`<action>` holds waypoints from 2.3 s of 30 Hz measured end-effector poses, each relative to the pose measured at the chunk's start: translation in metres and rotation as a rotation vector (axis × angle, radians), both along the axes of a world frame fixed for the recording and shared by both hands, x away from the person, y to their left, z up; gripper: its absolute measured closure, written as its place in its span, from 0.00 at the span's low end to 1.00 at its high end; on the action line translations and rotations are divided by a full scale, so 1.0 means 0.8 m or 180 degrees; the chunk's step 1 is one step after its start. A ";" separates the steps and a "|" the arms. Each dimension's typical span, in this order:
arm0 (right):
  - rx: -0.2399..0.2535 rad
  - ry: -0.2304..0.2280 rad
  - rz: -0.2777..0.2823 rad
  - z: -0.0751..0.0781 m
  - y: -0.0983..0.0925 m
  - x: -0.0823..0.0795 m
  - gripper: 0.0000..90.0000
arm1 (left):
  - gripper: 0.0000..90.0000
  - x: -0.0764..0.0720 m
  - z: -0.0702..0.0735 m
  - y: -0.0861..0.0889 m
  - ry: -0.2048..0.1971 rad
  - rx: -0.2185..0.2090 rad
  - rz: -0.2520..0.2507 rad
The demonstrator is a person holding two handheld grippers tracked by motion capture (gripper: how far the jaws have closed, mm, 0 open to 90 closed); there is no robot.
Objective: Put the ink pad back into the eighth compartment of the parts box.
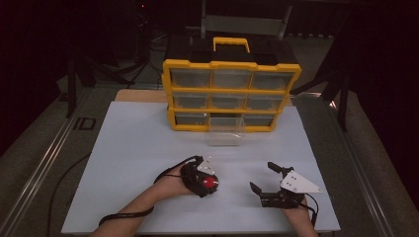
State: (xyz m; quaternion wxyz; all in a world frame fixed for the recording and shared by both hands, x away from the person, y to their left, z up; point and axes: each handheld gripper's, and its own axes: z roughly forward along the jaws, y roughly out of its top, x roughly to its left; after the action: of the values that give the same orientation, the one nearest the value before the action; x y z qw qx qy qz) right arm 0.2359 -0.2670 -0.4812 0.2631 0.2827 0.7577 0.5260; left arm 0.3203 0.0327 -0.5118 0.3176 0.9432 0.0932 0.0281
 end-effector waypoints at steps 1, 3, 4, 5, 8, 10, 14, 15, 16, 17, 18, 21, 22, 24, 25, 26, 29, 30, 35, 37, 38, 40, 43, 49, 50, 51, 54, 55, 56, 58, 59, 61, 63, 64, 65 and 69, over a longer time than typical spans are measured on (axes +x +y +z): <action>0.0000 0.0001 -0.0002 0.000 0.000 0.000 0.11 | 0.35 0.000 0.003 0.001 0.0011 0.0007 -0.0017; 0.0005 0.0003 -0.0012 0.001 -0.001 0.000 0.11 | 0.34 0.000 0.008 0.003 0.0021 -0.0006 -0.0024; 0.0010 0.0000 -0.0011 0.001 -0.001 0.000 0.11 | 0.34 0.001 0.011 0.005 0.0065 -0.0029 -0.0046; 0.0006 -0.0001 -0.0014 0.001 -0.001 0.000 0.11 | 0.35 0.001 0.014 0.006 0.0071 -0.0024 -0.0062; 0.0006 -0.0008 -0.0013 0.001 -0.001 0.000 0.11 | 0.34 0.000 0.024 0.009 0.0081 -0.0036 -0.0109; -0.0001 -0.0013 -0.0015 0.002 -0.001 0.000 0.11 | 0.34 0.000 0.031 0.010 0.0093 -0.0028 -0.0151; 0.0015 -0.0021 -0.0015 0.002 -0.002 0.000 0.11 | 0.35 0.000 0.048 0.016 0.0080 -0.0074 -0.0177; 0.0020 -0.0024 -0.0017 0.002 -0.002 0.000 0.11 | 0.35 -0.001 0.052 0.016 0.0074 -0.0081 -0.0181; 0.0015 -0.0029 -0.0021 0.002 -0.002 0.000 0.11 | 0.34 -0.001 0.057 0.018 0.0034 -0.0088 -0.0175; 0.0014 -0.0031 -0.0017 0.002 -0.002 0.000 0.11 | 0.34 0.000 0.061 0.019 0.0063 -0.0088 -0.0208; 0.0019 -0.0029 -0.0015 0.002 -0.002 0.000 0.11 | 0.34 0.000 0.065 0.019 0.0035 -0.0086 -0.0207; 0.0017 -0.0031 -0.0017 0.002 -0.002 -0.001 0.11 | 0.34 0.002 0.077 0.022 0.0026 -0.0120 -0.0215; 0.0021 -0.0036 -0.0018 0.002 -0.002 -0.001 0.11 | 0.34 0.003 0.081 0.023 0.0038 -0.0128 -0.0233; 0.0028 -0.0037 -0.0014 0.003 -0.002 -0.001 0.11 | 0.34 0.005 0.090 0.024 0.0015 -0.0134 -0.0248; 0.0030 -0.0036 -0.0015 0.003 -0.002 -0.001 0.11 | 0.34 0.006 0.095 0.024 0.0027 -0.0137 -0.0263; 0.0032 -0.0037 -0.0014 0.003 -0.002 -0.001 0.11 | 0.34 0.006 0.099 0.024 -0.0006 -0.0133 -0.0265; 0.0034 -0.0036 -0.0015 0.003 -0.001 -0.001 0.11 | 0.34 0.007 0.111 0.024 -0.0029 -0.0158 -0.0288; 0.0036 -0.0035 -0.0015 0.003 -0.002 -0.001 0.11 | 0.34 0.007 0.114 0.024 -0.0028 -0.0165 -0.0300; 0.0040 -0.0047 -0.0023 0.004 -0.002 -0.001 0.11 | 0.34 0.012 0.130 0.024 -0.0059 -0.0190 -0.0326; 0.0061 -0.0031 -0.0022 0.003 -0.002 -0.001 0.11 | 0.34 0.015 0.136 0.023 -0.0081 -0.0194 -0.0329; 0.0047 -0.0029 -0.0026 0.003 -0.002 0.000 0.11 | 0.35 0.017 0.139 0.023 -0.0072 -0.0214 -0.0336; 0.0032 -0.0037 -0.0016 0.003 -0.001 0.000 0.11 | 0.34 0.020 0.147 0.022 -0.0089 -0.0247 -0.0344; 0.0030 -0.0037 -0.0019 0.003 -0.001 -0.001 0.11 | 0.34 0.025 0.158 0.020 -0.0110 -0.0266 -0.0359; 0.0039 -0.0037 -0.0017 0.003 0.000 -0.001 0.11 | 0.34 0.032 0.173 0.015 -0.0159 -0.0284 -0.0362; 0.0033 -0.0036 -0.0018 0.003 0.000 -0.001 0.11 | 0.34 0.033 0.176 0.014 -0.0175 -0.0277 -0.0363; 0.0029 -0.0039 -0.0020 0.003 0.000 -0.001 0.11 | 0.34 0.034 0.178 0.013 -0.0174 -0.0270 -0.0369; 0.0032 -0.0044 -0.0020 0.004 -0.001 -0.001 0.11 | 0.34 0.038 0.185 0.011 -0.0193 -0.0278 -0.0381; 0.0032 -0.0044 -0.0025 0.004 -0.001 -0.001 0.11 | 0.34 0.038 0.185 0.011 -0.0193 -0.0278 -0.0381; 0.0040 -0.0047 -0.0026 0.004 -0.001 -0.001 0.11 | 0.34 0.041 0.190 0.011 -0.0186 -0.0295 -0.0384; 0.0033 -0.0040 -0.0025 0.003 -0.001 -0.001 0.11 | 0.34 0.044 0.194 0.010 -0.0210 -0.0304 -0.0373; 0.0025 -0.0037 -0.0026 0.003 0.000 -0.002 0.11 | 0.35 0.045 0.196 0.010 -0.0206 -0.0313 -0.0381; 0.0026 -0.0036 -0.0021 0.003 0.000 -0.002 0.11 | 0.34 0.049 0.201 0.010 -0.0226 -0.0330 -0.0364; 0.0022 -0.0041 -0.0019 0.004 0.000 -0.002 0.11 | 0.34 0.052 0.206 0.009 -0.0244 -0.0363 -0.0345; 0.0031 -0.0042 -0.0019 0.003 0.000 -0.001 0.11 | 0.34 0.055 0.208 0.008 -0.0239 -0.0375 -0.0341; 0.0029 -0.0039 -0.0025 0.003 0.000 -0.001 0.11 | 0.34 0.056 0.210 0.007 -0.0268 -0.0394 -0.0337; 0.0024 -0.0042 -0.0028 0.003 0.000 -0.002 0.11 | 0.34 0.064 0.214 0.003 -0.0263 -0.0398 -0.0324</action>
State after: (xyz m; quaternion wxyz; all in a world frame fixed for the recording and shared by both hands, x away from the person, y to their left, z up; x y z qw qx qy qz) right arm 0.2343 -0.2672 -0.4788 0.2695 0.2836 0.7527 0.5295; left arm 0.3717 0.0349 -0.3404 0.3804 0.9231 0.0336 0.0450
